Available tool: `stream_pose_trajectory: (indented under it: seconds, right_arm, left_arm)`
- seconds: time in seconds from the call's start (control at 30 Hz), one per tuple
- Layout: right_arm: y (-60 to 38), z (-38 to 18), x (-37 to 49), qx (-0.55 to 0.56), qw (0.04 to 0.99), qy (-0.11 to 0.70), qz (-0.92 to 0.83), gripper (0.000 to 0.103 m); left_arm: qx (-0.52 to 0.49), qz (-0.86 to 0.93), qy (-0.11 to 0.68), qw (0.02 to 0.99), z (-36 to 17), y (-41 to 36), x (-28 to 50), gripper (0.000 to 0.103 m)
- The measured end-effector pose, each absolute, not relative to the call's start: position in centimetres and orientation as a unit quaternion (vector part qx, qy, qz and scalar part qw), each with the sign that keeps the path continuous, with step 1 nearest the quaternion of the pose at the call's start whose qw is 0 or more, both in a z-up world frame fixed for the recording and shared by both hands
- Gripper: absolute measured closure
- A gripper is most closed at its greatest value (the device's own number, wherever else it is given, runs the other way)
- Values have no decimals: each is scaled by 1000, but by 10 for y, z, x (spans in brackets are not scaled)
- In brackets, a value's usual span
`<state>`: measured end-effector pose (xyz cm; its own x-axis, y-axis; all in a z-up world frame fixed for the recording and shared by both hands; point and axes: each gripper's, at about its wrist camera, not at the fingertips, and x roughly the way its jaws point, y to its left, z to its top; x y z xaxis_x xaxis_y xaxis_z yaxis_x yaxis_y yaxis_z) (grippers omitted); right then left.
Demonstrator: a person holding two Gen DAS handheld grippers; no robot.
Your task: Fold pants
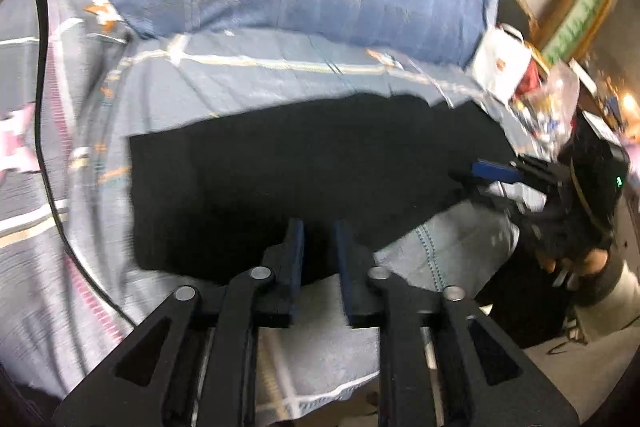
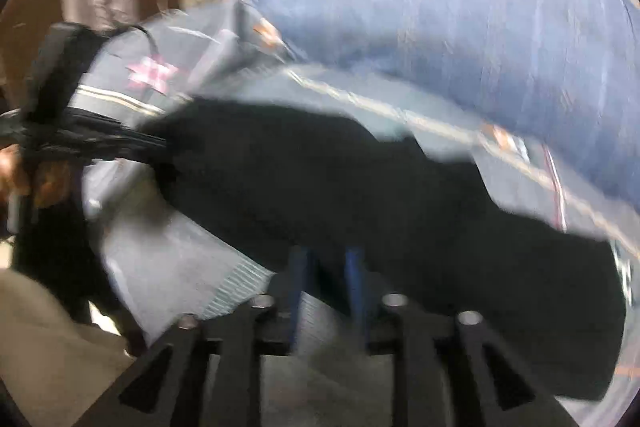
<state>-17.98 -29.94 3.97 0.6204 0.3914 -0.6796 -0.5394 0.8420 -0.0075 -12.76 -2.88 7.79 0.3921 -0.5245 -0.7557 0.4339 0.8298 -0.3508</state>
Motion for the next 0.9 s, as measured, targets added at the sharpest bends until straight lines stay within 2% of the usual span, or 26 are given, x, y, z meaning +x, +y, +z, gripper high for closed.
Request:
stream_pose_trajectory:
  seconds: [0.03,0.07,0.23,0.33,0.4,0.47,0.5,0.67,0.9]
  right_arm:
    - [-294,42,-183,-104,896,339,269,55]
    - [-283,44,-183,-107,896,326,282,55]
    - [-234,26,-174,-155,878,320,319,55]
    - [-211,9,-167,-208,870,319,311,55]
    - [-205,0,-160,-221,864,322,317,66]
    - [-206,-1,-155,-208,862,336,318,90]
    - [-208,2,-155,-196,863,340,319,95]
    - [-217,28,-173,-143,866,337,340,97]
    - [-214,-8,-171,-92,872,361,318,96]
  left_arm:
    - [-53,-275,470,837,79,-21,-128,67]
    - [-61,-259,468,843,80,-12,-128,61]
    - [-117,-175,477,853,72,33,-113,59]
    - [-123,-168,484,850,63,33,-103,57]
    - [-126,-179,487,845,58,29,-98,57]
    - [-124,-177,487,846,55,25,-95,57]
    - [-124,-177,487,846,58,24,-94,57]
    - [-133,-188,467,854,71,35,-100,57]
    - [-114,-158,477,857,65,35,-100,57]
